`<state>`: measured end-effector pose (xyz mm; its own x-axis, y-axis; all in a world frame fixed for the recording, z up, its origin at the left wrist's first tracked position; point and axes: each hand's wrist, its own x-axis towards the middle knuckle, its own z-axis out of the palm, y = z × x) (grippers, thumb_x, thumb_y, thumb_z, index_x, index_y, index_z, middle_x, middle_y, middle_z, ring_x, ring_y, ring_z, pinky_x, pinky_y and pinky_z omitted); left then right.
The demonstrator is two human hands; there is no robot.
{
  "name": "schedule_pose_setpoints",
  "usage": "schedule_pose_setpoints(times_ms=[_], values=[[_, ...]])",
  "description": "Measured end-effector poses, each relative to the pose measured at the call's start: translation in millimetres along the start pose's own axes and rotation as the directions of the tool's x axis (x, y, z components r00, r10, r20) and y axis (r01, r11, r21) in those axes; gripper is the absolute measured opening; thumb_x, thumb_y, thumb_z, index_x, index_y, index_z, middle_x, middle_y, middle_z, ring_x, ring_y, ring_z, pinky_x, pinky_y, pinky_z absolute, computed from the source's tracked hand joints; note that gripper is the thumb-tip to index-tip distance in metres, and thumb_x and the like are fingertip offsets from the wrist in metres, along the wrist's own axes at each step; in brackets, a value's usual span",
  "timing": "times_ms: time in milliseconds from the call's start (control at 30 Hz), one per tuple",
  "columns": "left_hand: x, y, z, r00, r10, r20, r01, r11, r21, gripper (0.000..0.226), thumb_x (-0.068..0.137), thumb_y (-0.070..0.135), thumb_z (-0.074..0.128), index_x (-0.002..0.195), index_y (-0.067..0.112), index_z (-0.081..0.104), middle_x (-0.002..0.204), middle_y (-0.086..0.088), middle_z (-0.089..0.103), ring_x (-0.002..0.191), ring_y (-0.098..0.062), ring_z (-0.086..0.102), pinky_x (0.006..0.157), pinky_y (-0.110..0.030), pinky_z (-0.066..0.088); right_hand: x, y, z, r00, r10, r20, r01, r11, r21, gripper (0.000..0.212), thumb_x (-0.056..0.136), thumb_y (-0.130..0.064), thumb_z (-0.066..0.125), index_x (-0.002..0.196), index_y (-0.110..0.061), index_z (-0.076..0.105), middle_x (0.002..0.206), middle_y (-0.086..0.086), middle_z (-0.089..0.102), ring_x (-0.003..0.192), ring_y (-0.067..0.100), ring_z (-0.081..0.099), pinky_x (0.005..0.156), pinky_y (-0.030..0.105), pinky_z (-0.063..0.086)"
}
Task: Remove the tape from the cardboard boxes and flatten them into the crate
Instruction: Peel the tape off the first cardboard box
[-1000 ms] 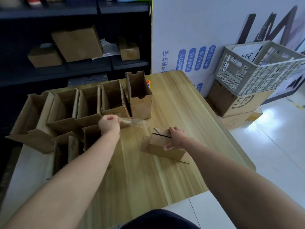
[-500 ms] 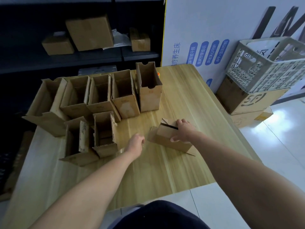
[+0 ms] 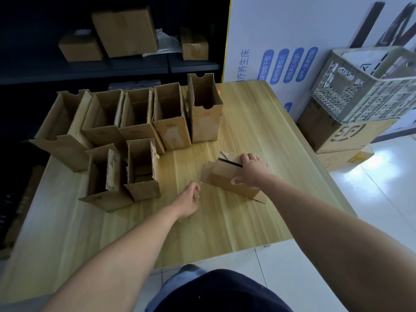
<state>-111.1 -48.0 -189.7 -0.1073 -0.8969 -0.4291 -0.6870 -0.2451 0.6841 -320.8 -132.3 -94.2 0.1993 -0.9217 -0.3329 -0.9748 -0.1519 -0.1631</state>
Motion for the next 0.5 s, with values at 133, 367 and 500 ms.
schedule_pose_setpoints(times_ms=[133,367,500], values=[[-13.6,7.6,1.6,0.987,0.093,0.129,-0.116,0.976,0.184,0.045,0.092,-0.002,0.038,0.125,0.028,0.042,0.14,0.001,0.033,0.119,-0.018,0.045,0.092,-0.026,0.042,-1.6,-2.7,-1.3,1.0,0.01,0.004,-0.01,1.0,-0.014,0.088,0.074,-0.049,0.073,0.141,-0.011,0.03,0.139,0.009,0.039,0.13,0.029,0.035,0.106,0.04,0.03],[-27.5,27.9,24.7,0.965,-0.011,0.261,-0.135,0.833,0.537,0.042,0.097,0.014,0.028,0.133,0.022,0.048,0.157,-0.004,0.018,0.143,-0.026,0.019,0.116,-0.044,0.007,-6.5,-4.2,0.9,1.0,0.003,-0.004,-0.003,1.0,-0.013,0.092,0.076,-0.048,0.072,0.145,-0.009,0.025,0.143,0.01,0.035,0.134,0.03,0.03,0.11,0.04,0.024],[-25.5,35.2,20.0,0.985,0.006,0.17,-0.072,0.919,0.387,0.026,0.101,0.02,0.033,0.125,0.013,0.038,0.12,-0.01,0.052,0.092,-0.023,0.056,0.079,-0.034,0.042,-8.9,-1.6,0.7,1.0,-0.02,-0.012,0.02,1.0,-0.007,0.091,0.078,-0.048,0.07,0.146,-0.009,0.023,0.145,0.01,0.032,0.136,0.029,0.027,0.111,0.04,0.024]])
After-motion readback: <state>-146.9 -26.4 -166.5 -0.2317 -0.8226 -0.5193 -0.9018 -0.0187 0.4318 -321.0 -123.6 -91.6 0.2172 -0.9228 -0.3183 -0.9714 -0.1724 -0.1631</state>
